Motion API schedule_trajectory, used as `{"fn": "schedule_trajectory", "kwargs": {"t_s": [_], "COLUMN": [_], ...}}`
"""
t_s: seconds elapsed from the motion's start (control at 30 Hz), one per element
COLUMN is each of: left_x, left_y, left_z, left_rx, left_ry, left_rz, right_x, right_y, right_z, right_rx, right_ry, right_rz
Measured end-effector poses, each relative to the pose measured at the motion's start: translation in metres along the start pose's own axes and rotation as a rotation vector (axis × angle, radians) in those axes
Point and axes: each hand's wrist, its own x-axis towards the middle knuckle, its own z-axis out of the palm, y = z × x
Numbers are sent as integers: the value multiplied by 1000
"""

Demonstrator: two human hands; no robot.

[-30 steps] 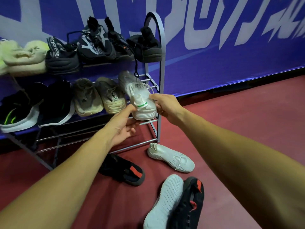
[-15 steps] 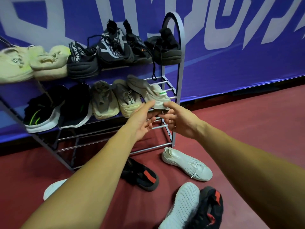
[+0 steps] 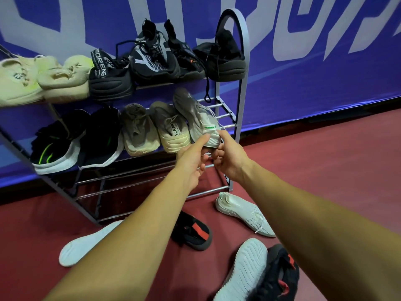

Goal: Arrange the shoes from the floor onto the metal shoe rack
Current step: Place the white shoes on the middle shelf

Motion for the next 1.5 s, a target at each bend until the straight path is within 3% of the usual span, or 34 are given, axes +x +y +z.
{"fn": "schedule_trajectory", "kwargs": {"t_s": [0.17,0.47,0.7,0.87,1.17,1.37,1.5], "left_x": [3,12,17,31,56,76,87], "left_y": [3,-13,-20,-34,-90,-143,-175], "left_z": [2,7,0,-19,-25,4,19], "left_rx": [-108,-88,-101,-48,322,492,594], "left_ry": [19,173,66,59,52,-59,-73], "left_rz": [-20,58,38,87,-6,-87,-167], "right_x": [5,8,3,9,23,43,65], "right_y": [-1,-3,-8,-1,22,45,68], "right_z": [6,-2,-17,-54,-138,-170,-184], "right_rx": [56,-147,-365,-424,-959,-1022,-1189], "right_ry": [54,57,-43,125,98,71,37], "right_rz": [-94,-99,-108,-187,21,188,253]}}
